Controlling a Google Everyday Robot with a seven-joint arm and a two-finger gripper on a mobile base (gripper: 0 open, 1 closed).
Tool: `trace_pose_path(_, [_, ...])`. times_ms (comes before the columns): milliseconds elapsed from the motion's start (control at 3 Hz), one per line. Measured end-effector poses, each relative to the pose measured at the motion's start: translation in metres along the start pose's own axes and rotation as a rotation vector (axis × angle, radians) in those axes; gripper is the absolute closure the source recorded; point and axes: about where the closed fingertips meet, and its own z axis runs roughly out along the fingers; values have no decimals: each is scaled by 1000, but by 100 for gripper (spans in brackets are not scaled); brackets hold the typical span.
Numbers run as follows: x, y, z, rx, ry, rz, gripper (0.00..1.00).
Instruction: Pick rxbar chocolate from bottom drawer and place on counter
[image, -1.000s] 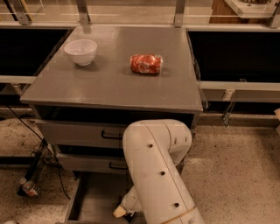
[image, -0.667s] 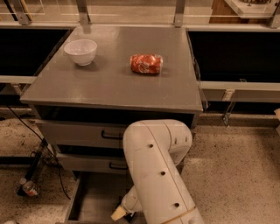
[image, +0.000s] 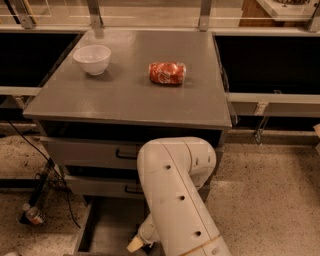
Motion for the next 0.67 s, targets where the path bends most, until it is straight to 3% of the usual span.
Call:
trace_pose_path(333, [3,0,7,-7,10,4,9])
trace_pose_path(667, [7,0,16,-17,22,4,29])
